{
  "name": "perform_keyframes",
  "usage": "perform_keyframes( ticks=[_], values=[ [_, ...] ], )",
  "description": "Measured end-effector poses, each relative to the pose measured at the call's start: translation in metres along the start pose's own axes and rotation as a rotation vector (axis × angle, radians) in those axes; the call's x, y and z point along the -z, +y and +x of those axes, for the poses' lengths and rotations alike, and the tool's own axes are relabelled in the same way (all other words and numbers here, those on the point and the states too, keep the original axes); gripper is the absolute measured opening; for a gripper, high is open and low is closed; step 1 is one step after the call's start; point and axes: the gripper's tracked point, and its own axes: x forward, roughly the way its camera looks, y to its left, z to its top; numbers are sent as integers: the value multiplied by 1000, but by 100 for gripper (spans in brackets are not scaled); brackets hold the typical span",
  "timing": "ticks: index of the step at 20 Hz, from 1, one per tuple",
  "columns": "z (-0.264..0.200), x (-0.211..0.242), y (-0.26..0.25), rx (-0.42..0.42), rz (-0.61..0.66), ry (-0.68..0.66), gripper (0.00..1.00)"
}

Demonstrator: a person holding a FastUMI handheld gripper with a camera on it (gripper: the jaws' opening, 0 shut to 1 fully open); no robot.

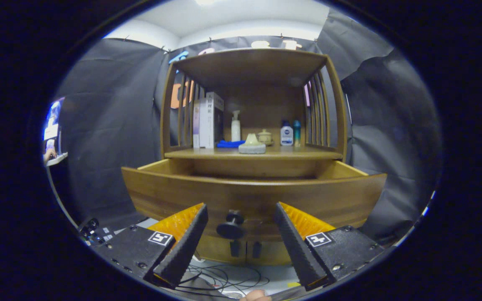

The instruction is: Pull open the drawer, take out the items inside it, and place them on the countertop above the cabinet.

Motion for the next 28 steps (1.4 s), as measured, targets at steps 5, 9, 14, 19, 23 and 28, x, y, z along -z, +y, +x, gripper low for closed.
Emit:
perform_keyframes(
  ticks=[5, 9, 14, 19, 23, 28],
  values=[
    [20, 18, 2, 63, 40, 11, 100],
    [40, 32, -3, 153, 0, 46, 100],
    [44, 32, 1, 174, 15, 2, 98],
    [49, 33, 4, 175, 15, -6, 99],
    [48, 33, 5, 146, 93, 11, 99],
    [59, 30, 0, 143, 90, 9, 99]
  ],
)
